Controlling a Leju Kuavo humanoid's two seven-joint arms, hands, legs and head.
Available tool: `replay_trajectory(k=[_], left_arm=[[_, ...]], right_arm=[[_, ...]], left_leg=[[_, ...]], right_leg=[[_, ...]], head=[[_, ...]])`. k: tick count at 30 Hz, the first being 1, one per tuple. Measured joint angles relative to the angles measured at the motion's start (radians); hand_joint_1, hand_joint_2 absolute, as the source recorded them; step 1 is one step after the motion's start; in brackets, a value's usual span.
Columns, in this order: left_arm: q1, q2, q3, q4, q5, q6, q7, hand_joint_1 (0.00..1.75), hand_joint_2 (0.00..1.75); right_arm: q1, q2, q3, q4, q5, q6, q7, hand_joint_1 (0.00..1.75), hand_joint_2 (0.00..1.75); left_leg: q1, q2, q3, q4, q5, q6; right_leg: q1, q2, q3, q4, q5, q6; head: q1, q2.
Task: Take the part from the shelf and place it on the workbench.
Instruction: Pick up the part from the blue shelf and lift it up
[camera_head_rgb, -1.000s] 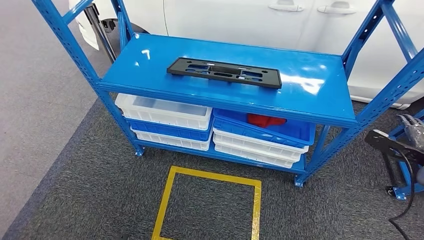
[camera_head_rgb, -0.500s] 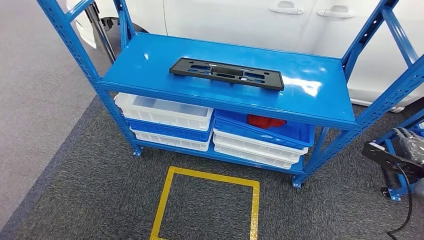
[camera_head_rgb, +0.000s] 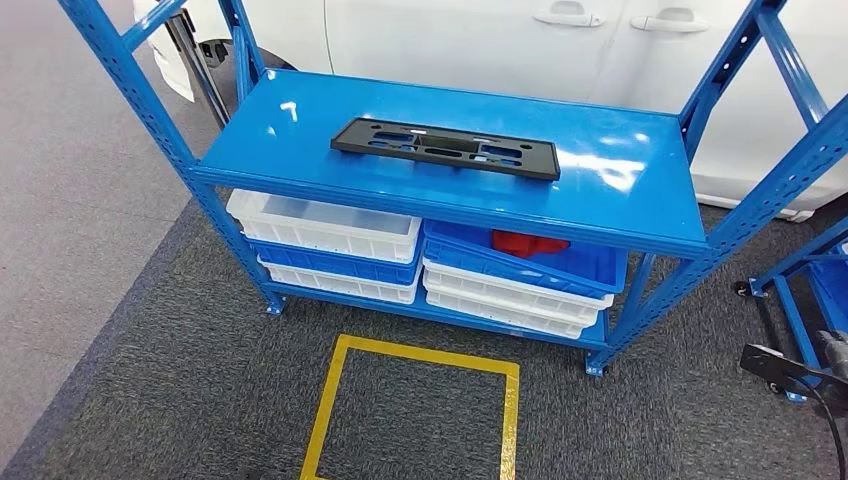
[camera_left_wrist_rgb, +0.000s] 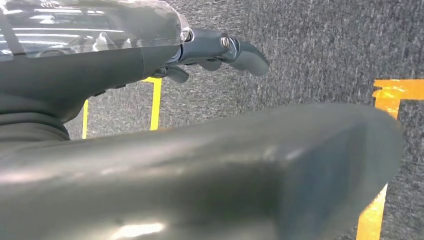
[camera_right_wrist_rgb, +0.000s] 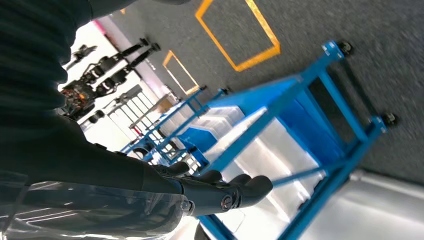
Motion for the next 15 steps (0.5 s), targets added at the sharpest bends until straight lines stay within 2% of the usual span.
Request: replay_trajectory(k=[1, 3, 4, 5, 6, 7, 8, 10, 11, 14, 15], left_arm=[[-0.001, 0.000, 0.000, 0.000, 0.000, 0.000, 0.000, 0.00, 0.00], [-0.003, 0.000, 0.000, 0.000, 0.000, 0.000, 0.000, 0.00, 0.00], [-0.003, 0.000, 0.000, 0.000, 0.000, 0.000, 0.001, 0.00, 0.00], [-0.002, 0.000, 0.000, 0.000, 0.000, 0.000, 0.002, 0.00, 0.00], [-0.002, 0.000, 0.000, 0.000, 0.000, 0.000, 0.003, 0.00, 0.00], [-0.002, 0.000, 0.000, 0.001, 0.000, 0.000, 0.003, 0.00, 0.00], [-0.002, -0.001, -0.001, 0.001, -0.001, 0.000, 0.004, 0.00, 0.00], [-0.003, -0.001, -0.003, 0.002, -0.005, -0.002, 0.005, 0.00, 0.00], [-0.003, -0.001, -0.005, 0.002, -0.007, -0.003, 0.007, 0.00, 0.00], [-0.003, -0.003, -0.007, 0.002, -0.014, -0.003, 0.011, 0.00, 0.00], [-0.005, -0.004, -0.008, 0.003, -0.017, -0.003, 0.012, 0.00, 0.00]], right_arm=[[0.008, 0.001, 0.000, 0.001, 0.000, 0.002, 0.002, 0.00, 1.75], [0.026, 0.005, 0.001, 0.002, 0.003, 0.011, 0.008, 0.00, 1.75], [0.042, 0.009, 0.001, 0.003, 0.002, 0.015, 0.012, 0.00, 1.75], [0.062, 0.016, 0.001, 0.003, 0.000, 0.017, 0.015, 0.00, 1.75], [0.084, 0.026, 0.001, 0.004, -0.006, 0.017, 0.017, 0.00, 1.75], [0.108, 0.038, 0.001, 0.004, -0.013, 0.016, 0.018, 0.00, 1.75], [0.131, 0.054, 0.001, 0.004, -0.020, 0.015, 0.017, 0.00, 1.75], [0.178, 0.098, 0.001, 0.005, -0.031, 0.007, 0.010, 0.00, 1.75], [0.201, 0.126, 0.001, 0.005, -0.032, 0.002, 0.006, 0.00, 1.75], [0.268, 0.218, 0.002, 0.005, -0.019, 0.002, -0.008, 0.00, 1.75], [0.285, 0.248, 0.003, 0.005, -0.013, 0.008, -0.013, 0.00, 1.75]], left_leg=[[0.001, 0.001, -0.016, 0.039, -0.025, -0.005], [0.003, 0.001, -0.073, 0.169, -0.093, -0.011], [0.004, 0.001, -0.103, 0.233, -0.117, -0.012], [0.004, 0.001, -0.121, 0.270, -0.123, -0.011], [0.004, 0.001, -0.119, 0.266, -0.109, -0.009], [0.003, 0.001, -0.098, 0.220, -0.078, -0.005], [0.003, 0.001, -0.060, 0.142, -0.039, 0.000], [0.001, 0.001, 0.004, 0.010, 0.008, 0.009], [0.000, 0.000, 0.019, -0.020, 0.013, 0.011], [0.002, 0.001, 0.026, -0.037, 0.017, 0.020], [0.005, 0.002, 0.030, -0.045, 0.023, 0.026]], right_leg=[[-0.003, 0.000, 0.001, -0.002, 0.001, -0.006], [-0.001, -0.001, 0.001, -0.001, 0.000, -0.012], [0.000, -0.001, 0.001, -0.001, -0.001, -0.013], [0.002, -0.002, 0.002, -0.001, -0.001, -0.013], [0.003, -0.002, 0.003, -0.001, -0.002, -0.014], [0.005, -0.002, 0.005, -0.001, -0.003, -0.014], [0.005, -0.002, 0.007, -0.001, -0.004, -0.013], [0.010, -0.001, 0.010, -0.001, -0.006, -0.008], [0.012, 0.000, 0.011, -0.001, -0.006, -0.004], [0.012, 0.001, 0.014, -0.006, -0.004, 0.011], [0.011, 0.001, 0.011, 0.003, -0.013, 0.015]], head=[[0.000, 0.000], [0.000, 0.000], [0.000, 0.000], [0.000, 0.000], [0.000, 0.000], [0.000, 0.000], [0.000, 0.000], [0.000, 0.000], [0.000, 0.000], [0.000, 0.000], [0.000, 0.000]])
